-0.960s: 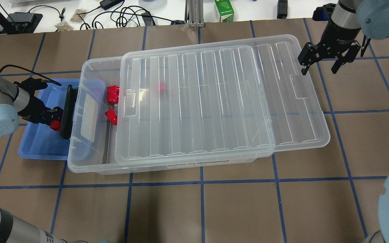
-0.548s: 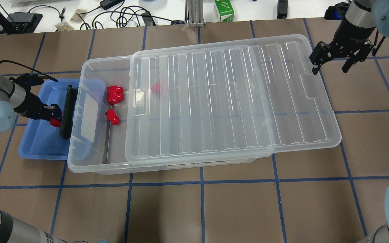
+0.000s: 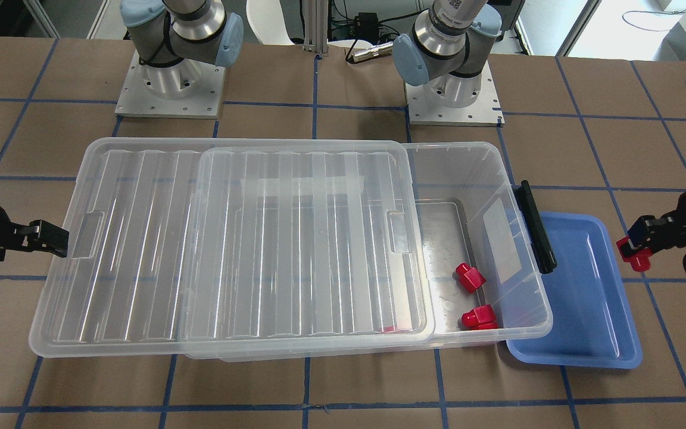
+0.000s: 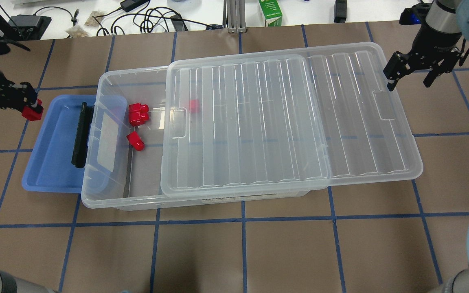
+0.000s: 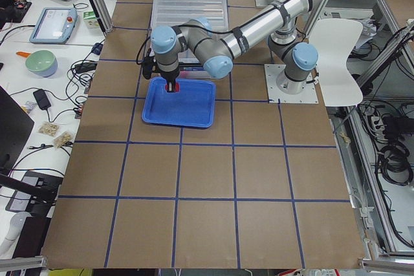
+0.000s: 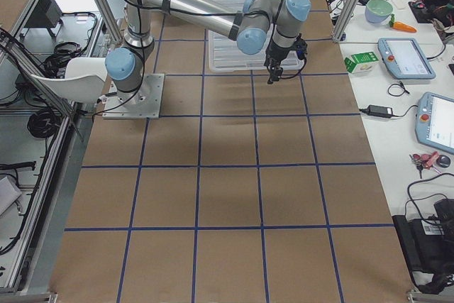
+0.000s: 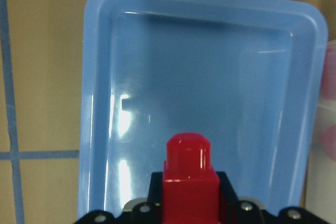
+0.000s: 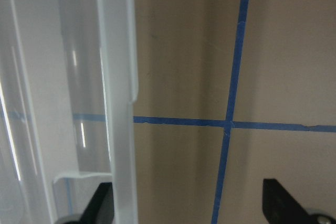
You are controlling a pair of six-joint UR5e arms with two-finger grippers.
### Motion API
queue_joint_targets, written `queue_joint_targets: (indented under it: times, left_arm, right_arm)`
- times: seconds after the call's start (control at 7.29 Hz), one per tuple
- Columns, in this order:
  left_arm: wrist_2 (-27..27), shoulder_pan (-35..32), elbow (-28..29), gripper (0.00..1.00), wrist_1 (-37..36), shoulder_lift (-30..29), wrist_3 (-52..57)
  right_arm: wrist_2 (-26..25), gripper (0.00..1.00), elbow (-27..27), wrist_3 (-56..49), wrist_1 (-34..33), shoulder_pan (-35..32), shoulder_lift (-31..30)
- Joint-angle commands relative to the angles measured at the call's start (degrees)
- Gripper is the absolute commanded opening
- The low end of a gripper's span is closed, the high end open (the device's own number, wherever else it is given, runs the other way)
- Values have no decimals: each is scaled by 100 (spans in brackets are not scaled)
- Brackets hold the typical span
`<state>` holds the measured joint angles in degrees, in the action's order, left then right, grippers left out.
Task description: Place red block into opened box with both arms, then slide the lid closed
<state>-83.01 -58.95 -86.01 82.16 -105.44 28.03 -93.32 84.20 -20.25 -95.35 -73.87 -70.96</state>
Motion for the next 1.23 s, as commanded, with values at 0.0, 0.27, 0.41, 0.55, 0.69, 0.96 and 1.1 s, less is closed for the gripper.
queue_joint_targets:
  times: [0.0, 0.27, 0.41, 0.55, 0.69, 0.96, 1.1]
  left_arm:
    - [30, -465, 365, 6, 739, 452, -629]
    - [48, -1272, 226, 6, 758, 498, -1700]
    - [-22, -1799, -167, 6, 514, 498, -1905]
    - [-23, -2117, -667, 6, -524, 428, -2202]
    - [-31, -2233, -1194, 6, -1352, 445, -2423]
    - [-23, -2340, -2013, 6, -2051, 524, -2488]
    - [-23, -2375, -2269, 6, -2202, 498, -2556]
  right_arm:
    - [-37, 100, 0, -14, -1, 4, -5]
    - [-71, 100, 9, -23, -1, 4, -5]
    - [-89, 100, 9, -23, -1, 4, -5]
    - [-72, 100, 17, -14, -10, 4, -5]
    - [-81, 100, 9, -23, -10, -4, -5]
    - [-124, 100, 26, -14, -27, -4, -5]
    - [-246, 100, 17, -14, -10, -13, -14]
